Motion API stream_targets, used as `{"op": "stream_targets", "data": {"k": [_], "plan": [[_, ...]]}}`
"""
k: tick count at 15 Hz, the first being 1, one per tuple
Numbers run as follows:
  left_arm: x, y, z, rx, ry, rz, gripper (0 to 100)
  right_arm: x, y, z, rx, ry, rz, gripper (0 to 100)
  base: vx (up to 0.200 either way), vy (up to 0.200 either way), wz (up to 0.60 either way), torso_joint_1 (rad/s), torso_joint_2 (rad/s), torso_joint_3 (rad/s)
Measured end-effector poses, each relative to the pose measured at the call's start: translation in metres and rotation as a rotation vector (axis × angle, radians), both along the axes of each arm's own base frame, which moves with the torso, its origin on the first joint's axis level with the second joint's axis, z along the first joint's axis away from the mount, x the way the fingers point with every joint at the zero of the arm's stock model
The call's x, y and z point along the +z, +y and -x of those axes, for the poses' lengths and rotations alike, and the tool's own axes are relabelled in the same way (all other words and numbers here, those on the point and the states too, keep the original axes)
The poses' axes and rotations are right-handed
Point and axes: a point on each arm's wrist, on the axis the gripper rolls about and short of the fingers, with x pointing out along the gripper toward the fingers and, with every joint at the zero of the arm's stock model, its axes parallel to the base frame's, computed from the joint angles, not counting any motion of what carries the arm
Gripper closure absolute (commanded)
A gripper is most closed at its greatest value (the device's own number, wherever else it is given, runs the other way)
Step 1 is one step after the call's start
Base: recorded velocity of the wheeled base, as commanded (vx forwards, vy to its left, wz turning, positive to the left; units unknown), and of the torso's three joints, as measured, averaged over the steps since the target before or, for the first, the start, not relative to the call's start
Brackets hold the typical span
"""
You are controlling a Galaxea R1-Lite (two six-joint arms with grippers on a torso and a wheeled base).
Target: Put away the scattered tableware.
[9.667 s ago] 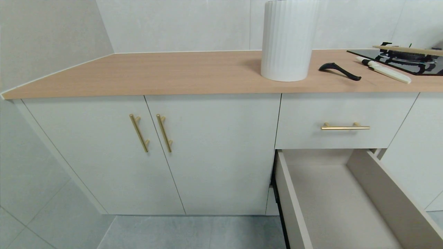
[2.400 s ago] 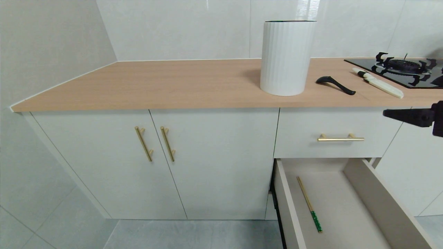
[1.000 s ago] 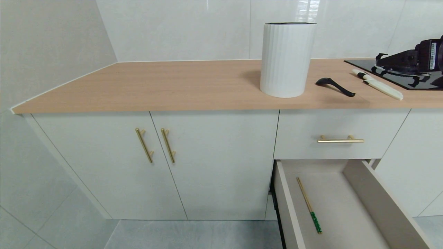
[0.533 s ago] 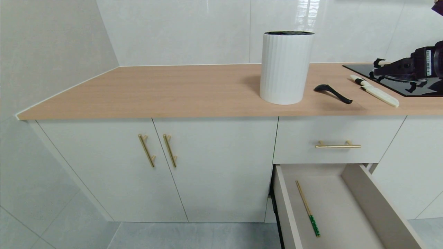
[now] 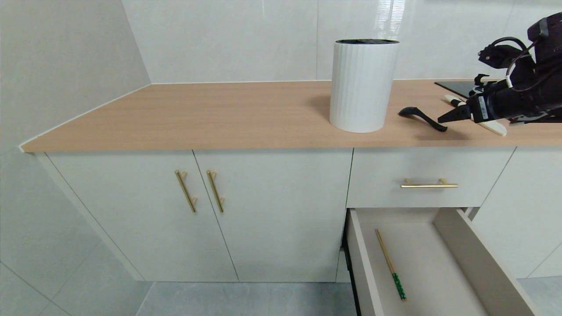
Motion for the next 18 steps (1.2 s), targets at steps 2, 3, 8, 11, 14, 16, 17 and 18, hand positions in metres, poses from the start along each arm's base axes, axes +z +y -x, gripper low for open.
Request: {"op": "stream_targets", "data": {"k": [2, 3, 8, 11, 14, 16, 17, 18], "plan": [[0.0, 0.0, 0.0, 0.0, 0.0, 0.0, 0, -0.013, -0.002, -0.016, 0.033, 0.022, -0.023, 0, 0.0, 0.0, 0.0, 0.0, 0.0, 0.0], [0.0, 0.0, 0.0, 0.0, 0.0, 0.0, 0, -0.018, -0.003, -0.022, 0.033, 0.023, -0.024, 0, 0.0, 0.0, 0.0, 0.0, 0.0, 0.0], [0.0, 0.0, 0.0, 0.0, 0.0, 0.0, 0, -0.031, -0.005, -0.046, 0.035, -0.031, -0.02, 0, 0.0, 0.0, 0.0, 0.0, 0.0, 0.0], [0.0, 0.0, 0.0, 0.0, 0.0, 0.0, 0, -0.035, -0.004, -0.053, 0.038, -0.05, -0.021, 0, 0.0, 0.0, 0.0, 0.0, 0.0, 0.0], [0.0, 0.0, 0.0, 0.0, 0.0, 0.0, 0, -0.039, -0.003, -0.057, 0.06, -0.052, -0.036, 0, 0.0, 0.0, 0.0, 0.0, 0.0, 0.0], [0.0, 0.0, 0.0, 0.0, 0.0, 0.0, 0, -0.043, -0.003, -0.059, 0.061, -0.044, -0.039, 0, 0.0, 0.0, 0.0, 0.0, 0.0, 0.0], [0.0, 0.0, 0.0, 0.0, 0.0, 0.0, 0, -0.044, -0.003, -0.06, 0.061, -0.041, -0.039, 100, 0.0, 0.0, 0.0, 0.0, 0.0, 0.0], [0.0, 0.0, 0.0, 0.0, 0.0, 0.0, 0, -0.045, -0.003, -0.061, 0.061, -0.038, -0.039, 100, 0.0, 0.0, 0.0, 0.0, 0.0, 0.0]]}}
